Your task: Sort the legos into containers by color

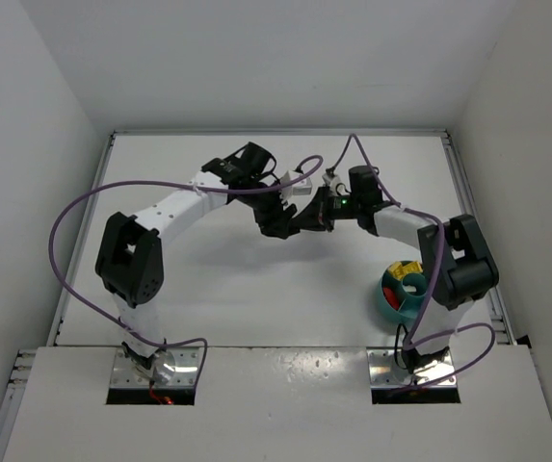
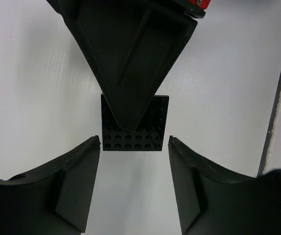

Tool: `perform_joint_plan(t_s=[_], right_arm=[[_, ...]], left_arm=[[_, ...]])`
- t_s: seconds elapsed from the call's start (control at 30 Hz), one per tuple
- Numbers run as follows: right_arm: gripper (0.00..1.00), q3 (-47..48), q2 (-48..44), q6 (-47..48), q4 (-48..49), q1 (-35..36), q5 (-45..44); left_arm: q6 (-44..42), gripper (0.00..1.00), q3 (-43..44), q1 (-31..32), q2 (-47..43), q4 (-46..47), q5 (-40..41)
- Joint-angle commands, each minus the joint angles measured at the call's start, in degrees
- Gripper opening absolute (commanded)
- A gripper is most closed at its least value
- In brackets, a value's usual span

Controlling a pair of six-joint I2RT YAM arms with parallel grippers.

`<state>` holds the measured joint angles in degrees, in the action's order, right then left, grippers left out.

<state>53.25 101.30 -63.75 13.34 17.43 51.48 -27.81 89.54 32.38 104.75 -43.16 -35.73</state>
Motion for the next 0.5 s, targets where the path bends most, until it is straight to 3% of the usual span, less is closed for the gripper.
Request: perform_joint_plan(t_s=[0.0, 0.07, 0.1, 0.13, 0.17, 0.27, 0.33, 0.4, 0.43, 0.47], right_arm=[[0.00, 2.64, -4.17, 5.29, 0.82, -0.29, 0.89], [0.00, 4.22, -5.92, 8.71, -4.35, -2.13, 0.90], [0.00, 5.27, -6.80, 14.99, -7.86, -2.83, 0.90], [0.00, 7.98, -8.73, 18.97, -12.16, -4.41, -0.06], [0.00, 9.31, -9.79, 22.92, -20.81, -5.21, -1.11], [0.00, 13.53, -13.92, 37.69, -34.99, -8.89, -4.02], [0.00, 17.39, -15.42, 50.69, -42.48, -11.70, -4.81], [0.00, 23.17, -15.95, 62.02, -56.19, -13.47, -5.52], [0.00, 26.95, -15.95, 74.17, -65.72, -15.39, -5.52], [0.00, 28.29, -16.56, 79.34, -69.47, -16.54, -5.52]], left_arm=[[0.92, 0.65, 1.17, 0.93, -3.76, 0.35, -2.07], [1.53, 0.75, 0.55, 0.93, -4.38, 0.35, -1.54], [1.53, 0.84, -0.06, 0.93, -5.07, 0.35, -1.54], [1.53, 0.87, -0.06, 0.93, -5.60, 0.35, -1.54], [1.53, 0.88, -0.93, 0.32, -6.22, 0.35, -2.32], [2.32, 0.93, -3.75, -2.31, -8.59, 1.06, -3.73], [2.32, 0.95, -4.63, -3.19, -9.48, 1.06, -5.22], [-0.82, 0.96, -4.63, -4.07, -10.09, -1.73, -7.07], [-3.45, 0.98, -4.63, -4.69, -9.57, -3.06, -9.25], [-4.17, 0.99, -4.63, -5.39, -9.56, -4.38, -10.06]])
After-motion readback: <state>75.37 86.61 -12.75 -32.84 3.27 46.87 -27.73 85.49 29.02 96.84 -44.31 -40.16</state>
